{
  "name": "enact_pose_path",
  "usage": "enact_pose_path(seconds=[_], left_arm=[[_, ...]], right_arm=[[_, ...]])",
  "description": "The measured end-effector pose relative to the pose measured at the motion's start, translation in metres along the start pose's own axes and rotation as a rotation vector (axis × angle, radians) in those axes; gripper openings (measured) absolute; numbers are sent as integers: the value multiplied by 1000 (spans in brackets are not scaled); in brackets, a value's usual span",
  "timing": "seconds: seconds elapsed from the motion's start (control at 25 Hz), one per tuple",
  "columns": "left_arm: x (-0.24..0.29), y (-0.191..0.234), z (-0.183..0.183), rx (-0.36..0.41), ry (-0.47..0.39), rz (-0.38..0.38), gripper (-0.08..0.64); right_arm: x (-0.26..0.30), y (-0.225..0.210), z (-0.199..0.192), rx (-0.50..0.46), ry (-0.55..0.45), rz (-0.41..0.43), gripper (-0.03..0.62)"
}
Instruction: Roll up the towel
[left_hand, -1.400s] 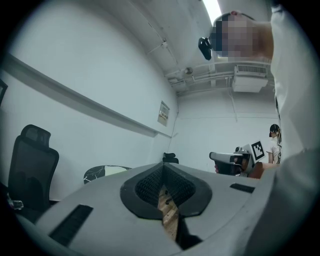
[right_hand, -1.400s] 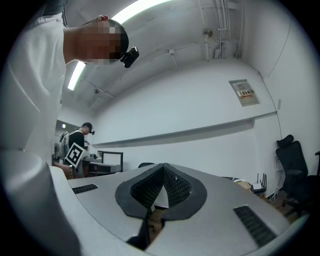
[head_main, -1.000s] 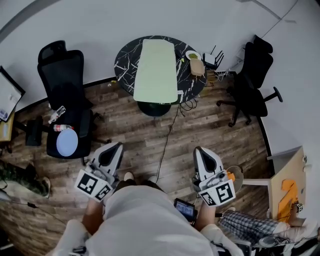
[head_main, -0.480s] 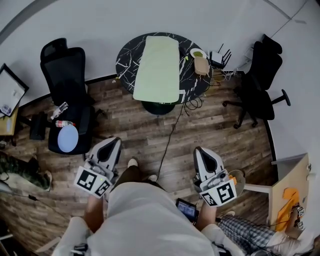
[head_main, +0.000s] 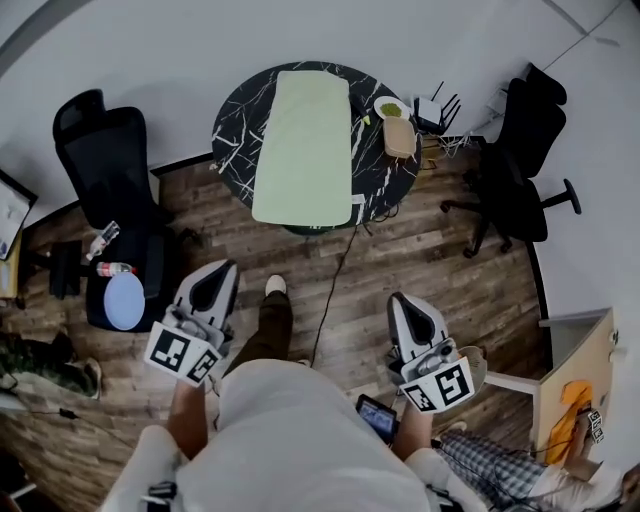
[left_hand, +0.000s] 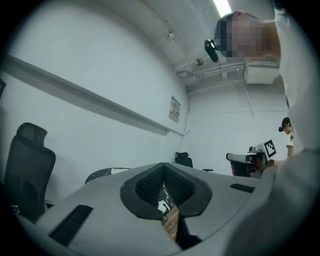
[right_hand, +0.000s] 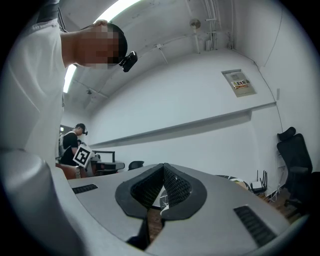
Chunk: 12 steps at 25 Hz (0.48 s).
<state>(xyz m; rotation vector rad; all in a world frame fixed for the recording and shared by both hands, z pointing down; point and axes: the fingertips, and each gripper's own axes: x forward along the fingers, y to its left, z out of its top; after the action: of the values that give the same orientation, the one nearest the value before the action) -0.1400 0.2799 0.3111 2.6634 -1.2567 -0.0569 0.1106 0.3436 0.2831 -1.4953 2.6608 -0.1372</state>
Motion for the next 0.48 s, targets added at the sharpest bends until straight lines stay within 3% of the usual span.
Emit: enact_pose_path(seconds=[0.2,0.48], left_arm=[[67,68,5,29,40,-10,2],[135,147,20,11,71,-11,2]], right_arm=[[80,-47,3,20,9,-50,-5],[173,-89,3,103,17,-67,-5]])
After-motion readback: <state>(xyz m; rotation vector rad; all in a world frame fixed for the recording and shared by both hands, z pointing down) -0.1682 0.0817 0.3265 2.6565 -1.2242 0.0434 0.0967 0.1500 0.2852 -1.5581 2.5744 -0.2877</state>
